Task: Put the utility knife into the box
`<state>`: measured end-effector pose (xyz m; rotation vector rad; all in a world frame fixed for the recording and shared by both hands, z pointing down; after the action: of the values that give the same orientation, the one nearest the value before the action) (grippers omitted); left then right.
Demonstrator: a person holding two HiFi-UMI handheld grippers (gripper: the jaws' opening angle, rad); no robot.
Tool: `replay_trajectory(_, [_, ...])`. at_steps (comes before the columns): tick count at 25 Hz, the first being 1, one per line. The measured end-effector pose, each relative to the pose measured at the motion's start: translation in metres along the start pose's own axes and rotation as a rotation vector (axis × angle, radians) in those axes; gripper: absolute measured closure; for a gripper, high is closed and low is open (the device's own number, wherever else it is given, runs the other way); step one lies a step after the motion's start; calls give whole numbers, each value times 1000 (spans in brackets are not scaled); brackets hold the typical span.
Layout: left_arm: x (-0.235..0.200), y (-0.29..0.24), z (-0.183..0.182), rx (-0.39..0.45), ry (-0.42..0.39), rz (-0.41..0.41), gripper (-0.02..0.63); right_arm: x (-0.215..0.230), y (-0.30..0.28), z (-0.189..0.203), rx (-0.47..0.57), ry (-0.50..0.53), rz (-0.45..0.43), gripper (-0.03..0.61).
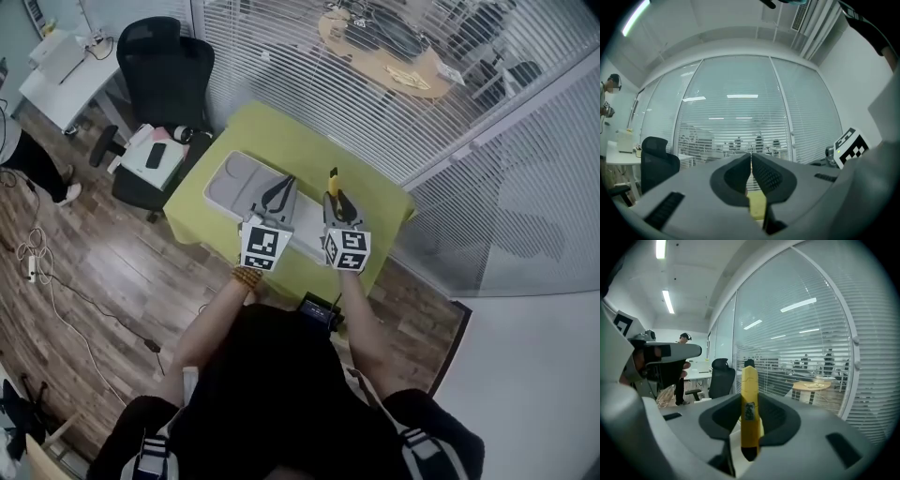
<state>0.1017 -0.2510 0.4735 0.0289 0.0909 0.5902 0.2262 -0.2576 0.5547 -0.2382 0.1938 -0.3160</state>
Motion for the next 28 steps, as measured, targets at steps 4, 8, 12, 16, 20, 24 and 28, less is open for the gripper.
replay_trajectory(4, [-1,-2,4,-6,-4,2,595,-3,-8,12,-25,-1,-14,469])
replay_trajectory(8, [1,-4,6,-14,-3,5,595,-5,-13,23,-57,3,-25,469])
replay_trajectory(12, [-1,-5,9,-22,-3,1,595,-8,-17,35,-85,2,-38,469])
replay_trajectory(16, [-1,-7,15,-31,-4,-1,595,-10,-21,51,-118,6,-49,469])
replay_trajectory(20, [0,-10,17,-39,-9,-2,595,-12,-25,65,-153,24,-67,469])
replay_trajectory(24, [-3,-12,19,-46,-9,-9,595,-13,-30,78,-185,-8,-80,469])
replay_trajectory(28, [-5,-13,23,-54,-6,-14,595,-15,-36,91,-217,-10,-96,469])
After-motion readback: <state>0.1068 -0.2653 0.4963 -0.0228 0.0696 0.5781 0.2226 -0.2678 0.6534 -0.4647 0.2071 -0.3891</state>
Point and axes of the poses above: the fingertips, and each gripper's own axes: y backward along the fingers, x to its right, z out of its underside, the point moved 1 cm from there along y, backward along the fingers, and after that the axes turned 7 degrees about y, right-handed, at the moved point
